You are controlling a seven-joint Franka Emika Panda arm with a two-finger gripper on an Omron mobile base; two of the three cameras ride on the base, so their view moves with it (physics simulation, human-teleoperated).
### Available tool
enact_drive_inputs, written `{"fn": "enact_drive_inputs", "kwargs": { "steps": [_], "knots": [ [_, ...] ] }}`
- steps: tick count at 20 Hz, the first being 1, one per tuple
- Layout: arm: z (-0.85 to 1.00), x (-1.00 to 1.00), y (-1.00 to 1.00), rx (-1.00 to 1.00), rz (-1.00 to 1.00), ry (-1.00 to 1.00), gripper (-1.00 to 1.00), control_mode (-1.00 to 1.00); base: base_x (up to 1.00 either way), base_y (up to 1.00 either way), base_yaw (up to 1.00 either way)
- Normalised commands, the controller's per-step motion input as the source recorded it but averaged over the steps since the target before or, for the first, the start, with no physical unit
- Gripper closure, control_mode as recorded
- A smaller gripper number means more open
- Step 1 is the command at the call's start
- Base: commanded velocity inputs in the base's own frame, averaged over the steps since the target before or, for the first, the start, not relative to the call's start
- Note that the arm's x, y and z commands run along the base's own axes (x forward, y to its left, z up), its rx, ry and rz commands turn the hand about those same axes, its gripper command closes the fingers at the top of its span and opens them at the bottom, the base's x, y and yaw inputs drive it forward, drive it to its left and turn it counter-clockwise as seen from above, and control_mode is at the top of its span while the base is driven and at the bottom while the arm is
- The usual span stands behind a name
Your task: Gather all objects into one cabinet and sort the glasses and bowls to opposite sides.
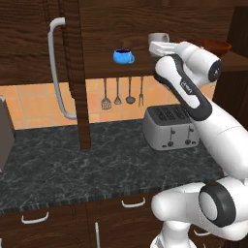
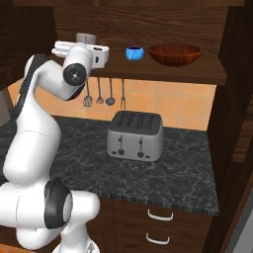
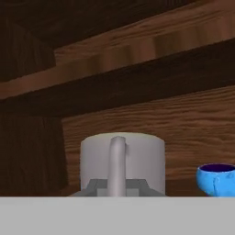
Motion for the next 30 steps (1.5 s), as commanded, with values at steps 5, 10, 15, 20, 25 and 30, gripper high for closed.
{"fn": "enact_drive_inputs", "kwargs": {
  "steps": [5, 10, 15, 20, 25, 30],
  "knots": [
    [0.0, 0.94, -0.03, 0.0, 0.0, -0.06, 1.0, -1.0, 0.0, 0.0, 0.0],
    [-0.12, 0.63, 0.02, -0.05, 0.03, 0.1, 1.0, -1.0, 0.0, 0.0, 0.0],
    [-0.01, 0.49, 0.0, -0.21, 0.0, 0.01, 1.0, -1.0, 0.0, 0.0, 0.0],
    [-0.14, 0.02, -0.05, -0.28, 0.01, 0.02, 1.0, -1.0, 0.0, 0.0, 0.0],
    [-0.09, 0.0, -0.12, -0.25, 0.01, 0.03, 1.0, -1.0, 0.0, 0.0, 0.0],
    [-0.08, 0.0, -0.24, -0.09, 0.01, 0.02, 1.0, -1.0, 0.0, 0.0, 0.0]
  ]
}}
